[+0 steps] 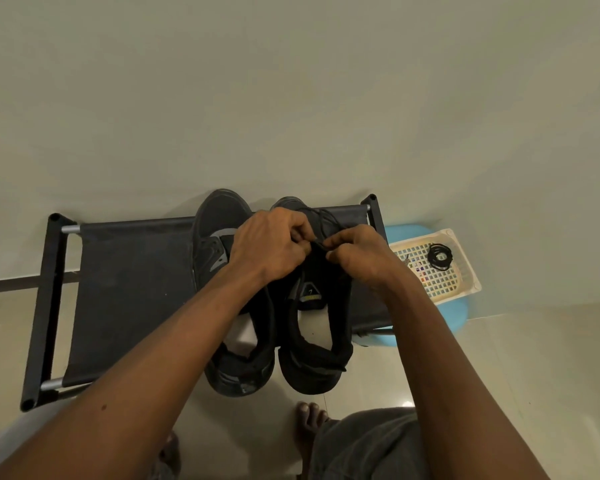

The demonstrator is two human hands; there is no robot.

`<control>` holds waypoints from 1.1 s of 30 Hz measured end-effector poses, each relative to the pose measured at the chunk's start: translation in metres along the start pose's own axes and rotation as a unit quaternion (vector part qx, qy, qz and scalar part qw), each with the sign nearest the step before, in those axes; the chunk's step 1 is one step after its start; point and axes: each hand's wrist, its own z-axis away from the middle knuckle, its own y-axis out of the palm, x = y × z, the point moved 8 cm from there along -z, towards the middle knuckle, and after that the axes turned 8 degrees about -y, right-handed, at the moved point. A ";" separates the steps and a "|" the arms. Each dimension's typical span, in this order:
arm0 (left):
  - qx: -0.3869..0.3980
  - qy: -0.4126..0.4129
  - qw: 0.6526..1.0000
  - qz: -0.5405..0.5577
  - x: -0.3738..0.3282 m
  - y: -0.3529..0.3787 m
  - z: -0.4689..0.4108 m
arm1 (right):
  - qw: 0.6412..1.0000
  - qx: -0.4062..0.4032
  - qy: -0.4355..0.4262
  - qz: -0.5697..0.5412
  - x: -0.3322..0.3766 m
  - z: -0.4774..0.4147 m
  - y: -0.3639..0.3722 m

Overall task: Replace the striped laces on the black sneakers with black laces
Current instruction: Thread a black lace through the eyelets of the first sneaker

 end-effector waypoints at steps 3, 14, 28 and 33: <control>0.012 0.004 1.000 -0.018 -0.002 0.002 0.001 | 1.000 0.003 0.000 -0.005 0.000 0.001 0.002; -0.031 0.048 0.998 -0.037 -0.015 0.003 0.006 | 1.000 0.008 -0.007 0.029 0.000 -0.002 0.000; 0.005 -0.011 0.999 0.046 0.000 0.002 0.000 | 0.994 -0.054 -0.052 0.077 0.002 -0.004 -0.007; -0.041 0.005 0.999 -0.006 -0.007 0.002 0.004 | 0.993 -0.054 -0.051 0.090 0.000 -0.005 -0.008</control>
